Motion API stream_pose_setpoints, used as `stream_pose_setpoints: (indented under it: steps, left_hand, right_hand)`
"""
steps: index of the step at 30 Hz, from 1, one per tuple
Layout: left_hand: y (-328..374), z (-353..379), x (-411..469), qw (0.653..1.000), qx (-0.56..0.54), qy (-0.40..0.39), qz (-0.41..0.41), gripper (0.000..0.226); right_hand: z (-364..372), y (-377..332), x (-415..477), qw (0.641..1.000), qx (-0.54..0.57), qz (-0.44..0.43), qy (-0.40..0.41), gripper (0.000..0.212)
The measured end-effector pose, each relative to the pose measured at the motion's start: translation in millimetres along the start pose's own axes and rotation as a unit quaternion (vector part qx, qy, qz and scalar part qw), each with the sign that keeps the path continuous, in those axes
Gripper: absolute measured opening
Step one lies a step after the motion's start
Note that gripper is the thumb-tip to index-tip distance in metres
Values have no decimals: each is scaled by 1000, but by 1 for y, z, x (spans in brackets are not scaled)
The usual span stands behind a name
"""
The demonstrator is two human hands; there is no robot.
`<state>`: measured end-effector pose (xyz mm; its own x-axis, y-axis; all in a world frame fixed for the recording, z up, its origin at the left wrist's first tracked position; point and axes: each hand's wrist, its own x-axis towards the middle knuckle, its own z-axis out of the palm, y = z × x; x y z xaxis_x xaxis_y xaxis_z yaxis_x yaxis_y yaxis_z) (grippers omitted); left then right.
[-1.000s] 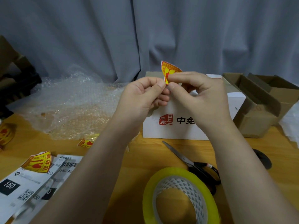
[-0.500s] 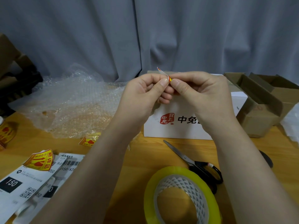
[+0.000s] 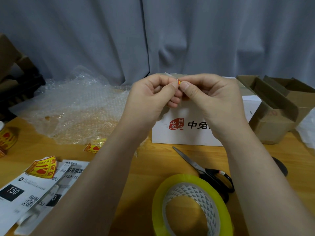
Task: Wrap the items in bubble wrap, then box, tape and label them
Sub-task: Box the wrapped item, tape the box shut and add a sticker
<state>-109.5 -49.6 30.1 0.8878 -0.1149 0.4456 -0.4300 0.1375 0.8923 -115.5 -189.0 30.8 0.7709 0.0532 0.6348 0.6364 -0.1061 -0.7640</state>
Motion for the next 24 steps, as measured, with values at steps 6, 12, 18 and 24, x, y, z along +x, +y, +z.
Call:
stream_pose_setpoints:
  steps: [6,12,18,24]
  left_hand:
    - [0,1,-2,1000,10,-1,-10,13]
    - [-1,3,-3,999,27,3,-16,13]
    - [7,8,-3,999,19,5,-41,9]
    - [26,11,-4,997,51,8,-53,12]
  right_hand:
    - [-3,4,-1,1000,-7,27,-14,15]
    - [-6,6,-3,999,-39,32,-12,13]
    - [-6,3,-9,999,-42,13,25,16]
    - [-6,-12,-8,994,-105,-30,24,17]
